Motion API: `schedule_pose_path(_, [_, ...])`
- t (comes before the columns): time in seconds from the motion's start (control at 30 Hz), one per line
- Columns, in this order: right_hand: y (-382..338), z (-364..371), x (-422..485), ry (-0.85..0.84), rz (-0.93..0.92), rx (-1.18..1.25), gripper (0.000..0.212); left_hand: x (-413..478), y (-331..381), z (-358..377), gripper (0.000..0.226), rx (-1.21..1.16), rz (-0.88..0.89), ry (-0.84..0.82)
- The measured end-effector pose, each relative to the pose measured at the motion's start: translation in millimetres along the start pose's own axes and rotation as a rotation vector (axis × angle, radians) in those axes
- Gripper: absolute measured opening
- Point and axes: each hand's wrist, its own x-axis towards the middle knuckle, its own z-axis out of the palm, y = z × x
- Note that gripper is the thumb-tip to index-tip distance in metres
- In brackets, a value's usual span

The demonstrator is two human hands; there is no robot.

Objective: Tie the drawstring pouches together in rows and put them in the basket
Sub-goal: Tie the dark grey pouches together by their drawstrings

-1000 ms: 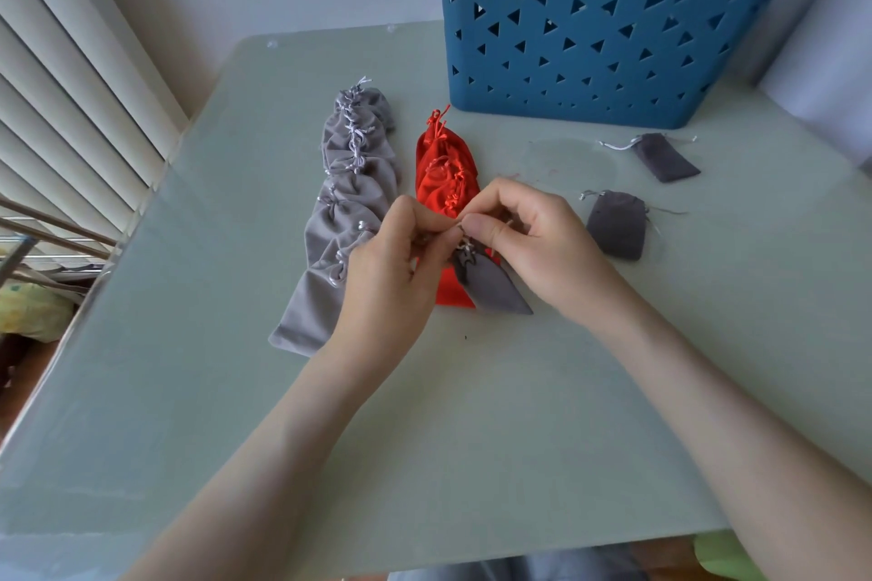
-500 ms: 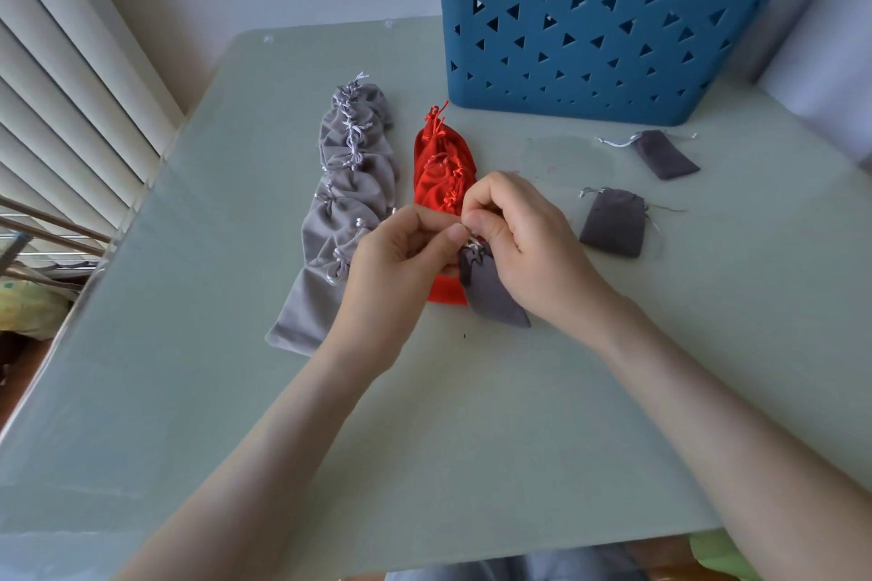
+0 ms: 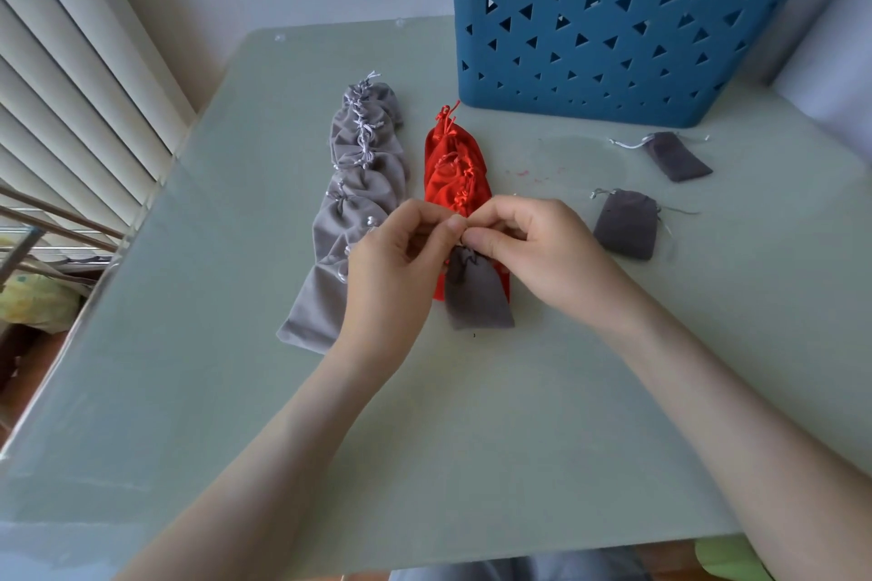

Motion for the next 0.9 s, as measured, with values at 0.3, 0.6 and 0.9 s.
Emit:
schedule_pose_path(0.3, [-3.2, -4.6, -0.8, -0.164, 0.109, 0.433, 0.01, -0.1, 5.5, 0.7, 0.018, -0.15, 0.062, -0.026])
schedule_pose_path(0.6, [-5.9, -12.9, -1.7, -0.332, 0.298, 0.852, 0.013, -0.7, -2.2, -3.6, 0.01, 0.05, 0.441, -0.01])
schedule_pose_path(0.9, [2.7, -13.1, -0.2, -0.353, 0.275, 0.78, 0.016, 10.3, -7.9, -10.0, 0.02, 0.399, 0.842, 0.009])
